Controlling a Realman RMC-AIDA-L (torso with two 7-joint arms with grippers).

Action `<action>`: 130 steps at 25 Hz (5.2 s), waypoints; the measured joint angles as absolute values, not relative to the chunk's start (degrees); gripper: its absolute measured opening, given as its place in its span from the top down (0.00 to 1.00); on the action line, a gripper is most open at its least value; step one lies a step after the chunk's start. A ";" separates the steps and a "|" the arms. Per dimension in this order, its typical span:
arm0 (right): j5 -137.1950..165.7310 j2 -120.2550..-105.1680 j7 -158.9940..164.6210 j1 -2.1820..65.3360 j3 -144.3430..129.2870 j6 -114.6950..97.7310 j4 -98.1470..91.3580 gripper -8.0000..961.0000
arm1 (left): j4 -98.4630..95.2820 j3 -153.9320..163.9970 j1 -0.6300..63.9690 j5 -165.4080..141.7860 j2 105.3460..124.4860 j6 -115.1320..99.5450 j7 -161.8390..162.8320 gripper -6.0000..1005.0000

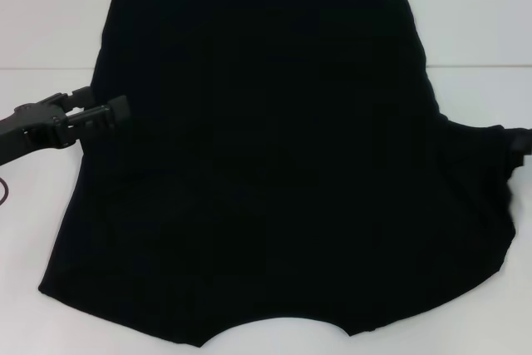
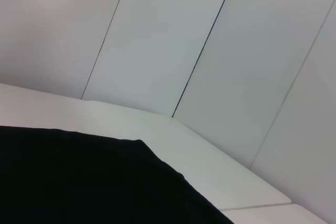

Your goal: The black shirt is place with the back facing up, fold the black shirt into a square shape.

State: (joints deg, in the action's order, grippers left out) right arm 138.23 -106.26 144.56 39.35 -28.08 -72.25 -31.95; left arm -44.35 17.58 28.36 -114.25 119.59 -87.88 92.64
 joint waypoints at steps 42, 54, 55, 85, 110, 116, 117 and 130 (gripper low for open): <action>137.05 -111.25 135.67 48.99 -42.07 -72.81 -32.54 0.66 | -45.49 16.19 28.03 -112.27 118.88 -87.95 101.59 0.21; 134.41 -110.17 139.87 48.29 -37.96 -75.29 -32.35 0.30 | -54.27 15.90 26.47 -130.02 116.74 -100.54 128.60 0.22; 134.25 -110.08 139.88 48.15 -36.93 -75.27 -32.20 0.33 | -54.46 15.89 27.00 -132.68 116.45 -101.27 130.39 0.22; 133.41 -109.77 139.68 45.27 -32.33 -76.24 -31.91 0.48 | -48.65 13.14 28.39 -154.48 115.05 -92.61 142.18 0.48; 133.25 -109.77 139.48 45.15 -31.19 -77.65 -32.42 0.47 | -44.18 13.62 30.49 -154.22 115.17 -90.25 141.92 0.48; 133.24 -109.72 139.42 44.90 -31.12 -77.75 -32.43 0.47 | -44.18 13.57 31.21 -154.14 115.36 -90.26 141.90 0.48; 133.24 -109.71 139.42 44.84 -31.11 -77.76 -32.43 0.47 | -44.19 13.48 31.28 -154.08 115.38 -90.26 141.88 0.48; 133.24 -108.97 139.77 43.83 -30.92 -77.93 -32.54 0.47 | -44.46 13.64 31.51 -153.44 115.29 -90.26 141.00 0.79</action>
State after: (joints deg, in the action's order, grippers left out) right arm 133.24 -108.97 139.77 43.83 -30.92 -77.93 -32.54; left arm -44.46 13.64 31.51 -153.44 115.29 -90.26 141.00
